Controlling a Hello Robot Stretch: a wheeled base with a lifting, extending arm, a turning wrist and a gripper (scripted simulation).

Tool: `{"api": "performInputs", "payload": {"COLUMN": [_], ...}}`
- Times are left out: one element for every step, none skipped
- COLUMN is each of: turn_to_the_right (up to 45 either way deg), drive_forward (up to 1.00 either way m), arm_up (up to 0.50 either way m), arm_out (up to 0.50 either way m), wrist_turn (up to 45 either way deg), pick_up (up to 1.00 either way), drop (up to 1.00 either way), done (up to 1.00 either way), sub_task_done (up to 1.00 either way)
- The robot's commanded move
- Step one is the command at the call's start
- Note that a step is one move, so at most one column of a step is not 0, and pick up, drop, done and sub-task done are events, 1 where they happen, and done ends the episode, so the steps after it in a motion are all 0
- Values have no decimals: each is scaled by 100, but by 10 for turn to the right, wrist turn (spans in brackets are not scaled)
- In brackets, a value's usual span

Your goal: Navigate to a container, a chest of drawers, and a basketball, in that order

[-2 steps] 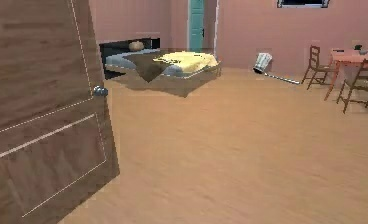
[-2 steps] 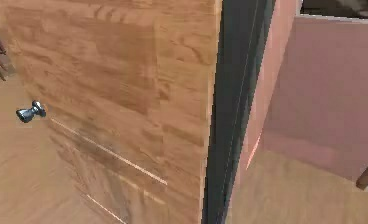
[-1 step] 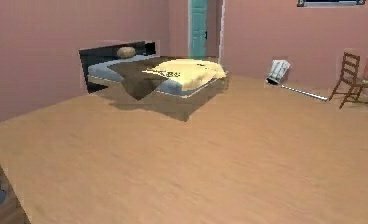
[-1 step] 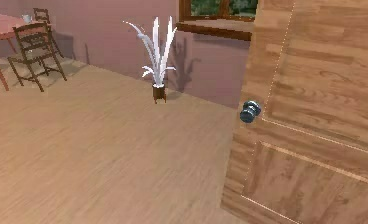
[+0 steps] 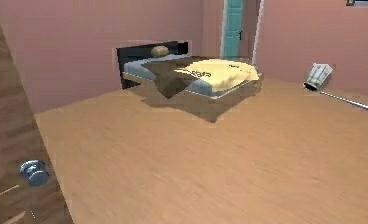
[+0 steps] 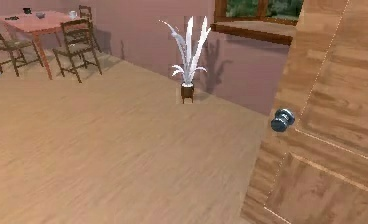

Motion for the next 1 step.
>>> {"api": "performInputs", "payload": {"turn_to_the_right": [0], "drive_forward": [40], "arm_up": [0], "arm_out": [0], "wrist_turn": [0], "pick_up": [0], "drop": [0], "done": [0], "sub_task_done": [0]}}
